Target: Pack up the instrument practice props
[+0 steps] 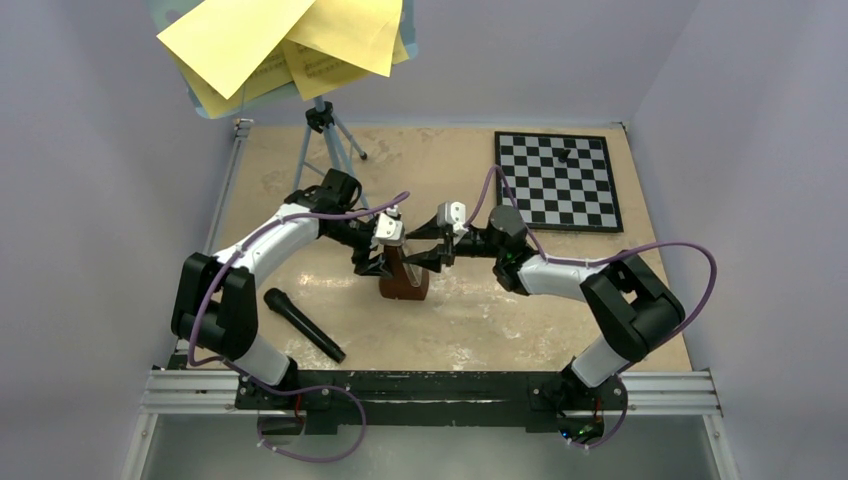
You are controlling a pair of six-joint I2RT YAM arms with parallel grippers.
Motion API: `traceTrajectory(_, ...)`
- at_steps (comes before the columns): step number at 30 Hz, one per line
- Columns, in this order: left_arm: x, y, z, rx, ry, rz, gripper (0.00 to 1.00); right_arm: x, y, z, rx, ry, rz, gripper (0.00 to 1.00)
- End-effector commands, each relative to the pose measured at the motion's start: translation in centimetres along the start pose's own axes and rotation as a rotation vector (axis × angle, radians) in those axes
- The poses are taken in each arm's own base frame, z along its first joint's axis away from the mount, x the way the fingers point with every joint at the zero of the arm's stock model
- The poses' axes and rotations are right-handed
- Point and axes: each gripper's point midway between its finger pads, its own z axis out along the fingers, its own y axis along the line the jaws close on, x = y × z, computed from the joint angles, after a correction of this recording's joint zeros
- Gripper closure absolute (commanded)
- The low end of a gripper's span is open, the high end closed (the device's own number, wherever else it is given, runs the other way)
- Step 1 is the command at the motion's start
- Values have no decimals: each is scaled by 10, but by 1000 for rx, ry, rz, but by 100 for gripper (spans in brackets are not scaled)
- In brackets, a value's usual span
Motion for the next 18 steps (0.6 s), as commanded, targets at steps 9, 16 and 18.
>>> traceTrajectory(9,-1,11,10,-39,28,9,100,67,14,1,-40,200,73,100)
traceTrajectory(16,3,19,12,-64,51,-32,100,63,28,2,-131,183,79,100)
traceTrajectory(18,2,22,12,-71,50,-41,100,63,32,2,-155,185,78,100)
